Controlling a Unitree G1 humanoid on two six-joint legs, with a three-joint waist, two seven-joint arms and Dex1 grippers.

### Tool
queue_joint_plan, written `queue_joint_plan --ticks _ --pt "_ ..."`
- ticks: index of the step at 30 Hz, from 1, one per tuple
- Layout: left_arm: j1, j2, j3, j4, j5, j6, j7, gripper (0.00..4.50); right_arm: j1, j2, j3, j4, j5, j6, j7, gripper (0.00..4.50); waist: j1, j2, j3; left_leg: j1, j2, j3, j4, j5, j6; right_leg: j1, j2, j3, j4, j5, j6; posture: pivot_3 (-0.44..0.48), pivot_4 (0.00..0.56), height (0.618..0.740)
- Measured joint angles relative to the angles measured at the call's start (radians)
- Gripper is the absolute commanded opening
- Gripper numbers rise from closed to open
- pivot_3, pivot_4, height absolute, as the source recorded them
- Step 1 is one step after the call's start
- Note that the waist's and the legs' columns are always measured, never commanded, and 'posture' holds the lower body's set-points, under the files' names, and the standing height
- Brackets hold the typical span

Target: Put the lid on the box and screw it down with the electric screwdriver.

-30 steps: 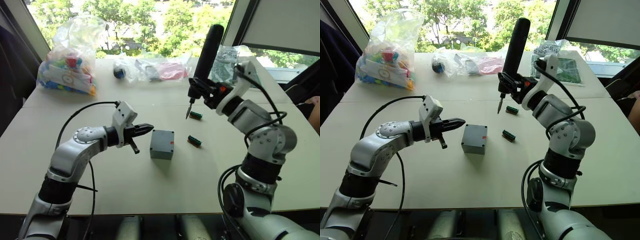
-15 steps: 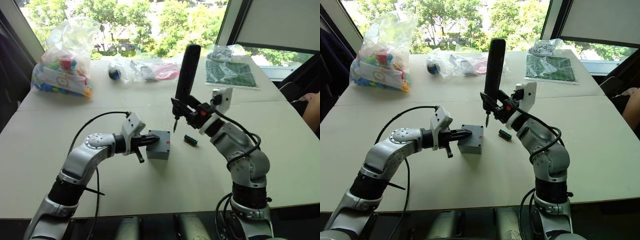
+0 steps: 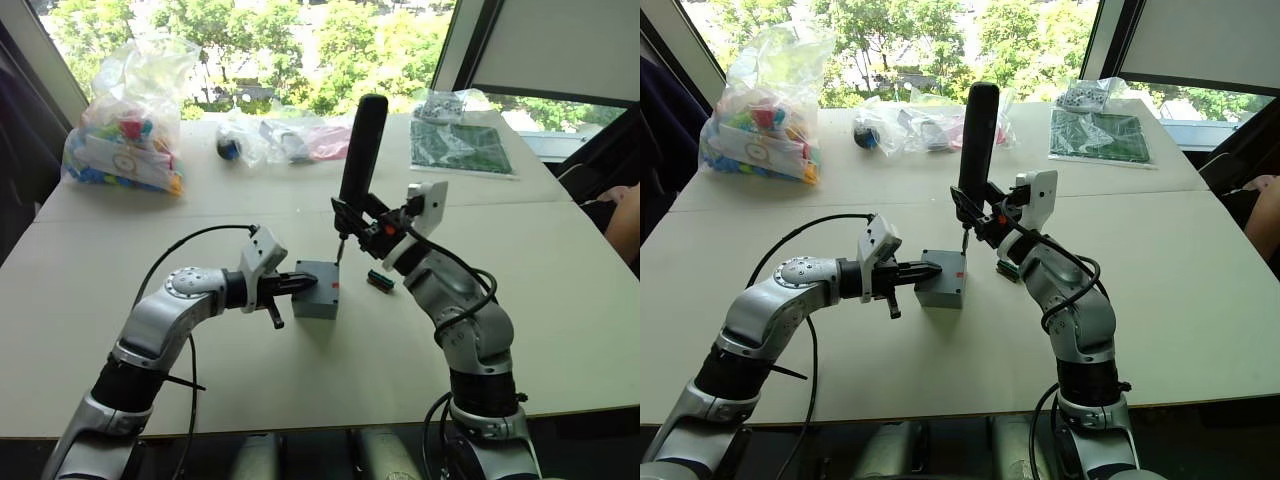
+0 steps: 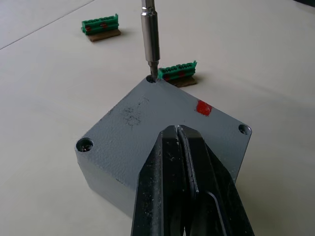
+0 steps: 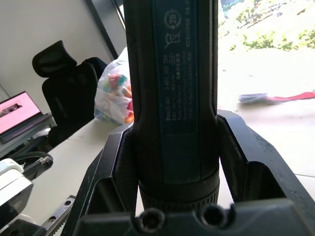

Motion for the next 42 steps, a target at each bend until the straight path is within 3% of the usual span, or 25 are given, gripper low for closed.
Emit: queue_joint_plan --ticks 11,19,34,42 --pt "0.002 0.000 0.002 0.000 0.001 0.000 -0.002 0.00 0.010 -0.012 0.037 0.020 -0.017 -0.049 0.007 1.85 0.000 0.000 0.000 0.000 0.000 0.000 0.000 0.000 0.000 0.000 0.000 0.000 0.000 0.000 0.000 0.000 0.150 0.740" --pt "0.006 0.000 0.001 0.000 0.004 0.000 0.004 0.00 0.071 -0.053 0.129 0.010 -0.114 -0.195 0.042 1.85 -0.003 -0.002 -0.003 0.002 0.000 0.000 0.000 0.000 0.000 0.002 0.000 0.000 0.000 -0.001 0.000 0.000 0.150 0.740" --pt "0.013 0.005 -0.007 0.007 0.026 -0.002 -0.007 0.00 0.093 -0.075 0.120 0.050 -0.121 -0.212 0.033 1.85 0.018 -0.007 -0.023 0.007 0.000 -0.001 -0.001 0.000 0.000 0.010 0.000 -0.001 -0.004 -0.005 -0.003 0.000 0.150 0.740" --pt "0.026 0.005 -0.008 0.007 0.026 -0.004 -0.008 0.00 0.107 -0.073 0.123 0.049 -0.124 -0.219 0.023 1.85 0.019 -0.007 -0.023 0.020 0.001 -0.002 -0.007 -0.001 0.001 0.025 -0.001 -0.002 -0.014 -0.011 -0.002 0.000 0.150 0.740"
